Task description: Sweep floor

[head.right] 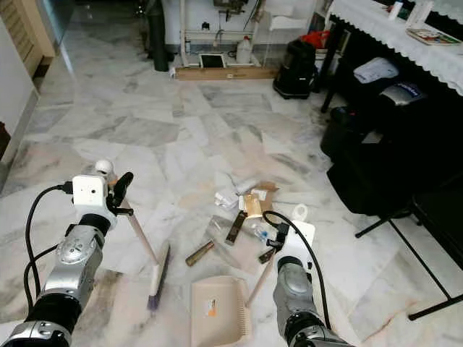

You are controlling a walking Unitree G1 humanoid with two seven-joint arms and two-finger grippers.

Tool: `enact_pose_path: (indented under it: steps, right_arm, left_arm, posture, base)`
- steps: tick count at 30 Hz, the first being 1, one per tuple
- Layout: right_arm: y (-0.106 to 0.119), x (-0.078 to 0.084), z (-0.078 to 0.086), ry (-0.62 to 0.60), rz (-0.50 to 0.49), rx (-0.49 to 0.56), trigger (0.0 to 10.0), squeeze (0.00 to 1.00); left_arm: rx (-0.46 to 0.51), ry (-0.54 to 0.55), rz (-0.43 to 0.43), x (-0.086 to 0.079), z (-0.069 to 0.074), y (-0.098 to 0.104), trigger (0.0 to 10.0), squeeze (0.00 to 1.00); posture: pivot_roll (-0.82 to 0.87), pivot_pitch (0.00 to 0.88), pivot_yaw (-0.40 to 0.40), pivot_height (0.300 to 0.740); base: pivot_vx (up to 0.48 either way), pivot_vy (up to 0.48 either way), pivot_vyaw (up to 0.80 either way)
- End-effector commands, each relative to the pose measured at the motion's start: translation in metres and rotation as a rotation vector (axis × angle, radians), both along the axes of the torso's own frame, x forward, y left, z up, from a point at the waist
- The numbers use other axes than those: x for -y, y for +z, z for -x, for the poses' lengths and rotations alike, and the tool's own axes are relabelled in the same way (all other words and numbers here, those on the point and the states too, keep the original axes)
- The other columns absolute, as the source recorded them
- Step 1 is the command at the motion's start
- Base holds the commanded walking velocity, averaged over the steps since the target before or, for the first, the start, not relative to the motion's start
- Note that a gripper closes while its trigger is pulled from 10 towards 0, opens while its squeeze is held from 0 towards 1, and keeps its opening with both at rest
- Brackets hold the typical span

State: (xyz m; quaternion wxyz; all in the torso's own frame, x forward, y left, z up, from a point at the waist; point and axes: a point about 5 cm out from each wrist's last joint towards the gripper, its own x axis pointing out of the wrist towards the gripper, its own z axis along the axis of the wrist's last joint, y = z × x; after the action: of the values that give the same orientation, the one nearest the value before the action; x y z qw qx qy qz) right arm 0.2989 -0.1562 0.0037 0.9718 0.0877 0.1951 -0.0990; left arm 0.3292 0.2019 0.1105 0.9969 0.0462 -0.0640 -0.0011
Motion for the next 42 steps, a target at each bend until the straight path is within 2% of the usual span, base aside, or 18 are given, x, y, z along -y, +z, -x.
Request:
enact_pose_path:
  steps: [1, 6, 16, 21, 30, 39, 42]
  right_arm:
    - [-0.013, 0.002, 0.011, -0.02, -0.037, -0.069, 10.0, 0.0]
    - [-0.01, 0.002, 0.01, -0.001, 0.005, -0.052, 10.0, 0.0]
    - [-0.011, 0.002, 0.01, -0.012, -0.007, -0.058, 10.0, 0.0]
    - [-0.009, 0.002, 0.008, -0.007, -0.007, -0.044, 10.0, 0.0]
    - [-0.007, 0.003, 0.008, -0.013, 0.015, -0.02, 10.0, 0.0]
    - [0.011, 0.001, -0.004, -0.01, 0.039, 0.102, 10.0, 0.0]
    - [0.015, 0.001, -0.006, 0.005, 0.08, 0.129, 10.0, 0.0]
  left_arm:
    - [0.052, -0.013, -0.01, 0.003, -0.004, 0.012, 10.0, 0.0]
    - [0.054, -0.009, -0.01, 0.003, -0.004, 0.013, 10.0, 0.0]
    - [0.076, 0.013, -0.012, -0.002, -0.004, 0.017, 10.0, 0.0]
    - [0.092, 0.017, -0.008, -0.003, -0.004, 0.019, 10.0, 0.0]
    - [0.12, 0.025, -0.006, -0.005, -0.003, 0.024, 10.0, 0.0]
    - [0.126, 0.018, -0.006, -0.006, -0.003, 0.025, 10.0, 0.0]
    - [0.126, 0.016, -0.007, -0.006, -0.003, 0.026, 10.0, 0.0]
  posture:
    - [0.08, 0.023, -0.074, 0.74]
    - [0.07, 0.024, -0.074, 0.74]
    - [0.07, 0.026, -0.075, 0.74]
    - [0.08, 0.026, -0.075, 0.74]
    - [0.08, 0.026, -0.076, 0.74]
    - [0.07, 0.026, -0.072, 0.74]
    - [0.07, 0.025, -0.071, 0.74]
  base:
    - [0.296, 0.0, -0.69]
    - [0.296, 0.0, -0.14]
    - [0.297, 0.0, 0.0]
    - [0.29, 0.0, -0.62]
    - [0.0, 0.0, 0.0]
    - [0.0, 0.0, 0.0]
    - [0.0, 0.0, 0.0]
